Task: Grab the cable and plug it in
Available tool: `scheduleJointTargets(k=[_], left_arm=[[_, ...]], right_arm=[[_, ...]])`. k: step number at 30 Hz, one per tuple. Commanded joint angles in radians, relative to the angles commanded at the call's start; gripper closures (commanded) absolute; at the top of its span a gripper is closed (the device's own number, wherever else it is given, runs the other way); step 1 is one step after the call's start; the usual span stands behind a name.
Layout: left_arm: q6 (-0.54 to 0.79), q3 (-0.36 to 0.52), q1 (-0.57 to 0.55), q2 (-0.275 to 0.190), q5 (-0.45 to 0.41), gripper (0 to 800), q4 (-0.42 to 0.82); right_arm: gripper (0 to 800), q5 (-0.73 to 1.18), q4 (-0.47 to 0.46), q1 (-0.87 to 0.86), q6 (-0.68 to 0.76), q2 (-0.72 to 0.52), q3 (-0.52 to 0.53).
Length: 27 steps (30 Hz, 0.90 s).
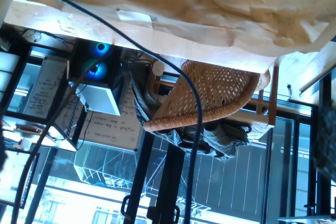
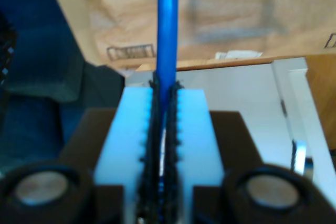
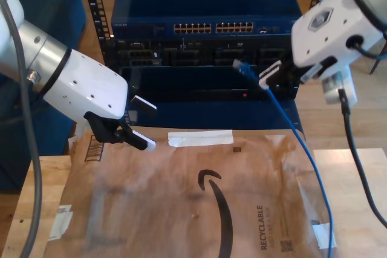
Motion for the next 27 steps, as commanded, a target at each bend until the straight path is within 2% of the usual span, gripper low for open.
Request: scheduleJointTargets(k=[3, 11, 27], left_arm=[[0.0, -0.017, -0.017, 0.005, -0.002, 0, 0.0], [-0.018, -0.058, -0.078, 0.018, -0.009, 0, 0.0], [-0.02, -0.064, -0.064, 0.003, 0.002, 0, 0.011]], right_arm=[[800, 0.02, 0.009, 0.0, 0.009, -0.002, -0.028], [800, 0.04, 0.031, -0.002, 0.008, -0.012, -0.02], [784, 0.034, 0.035, 0.003, 0.003, -0.015, 0.017]])
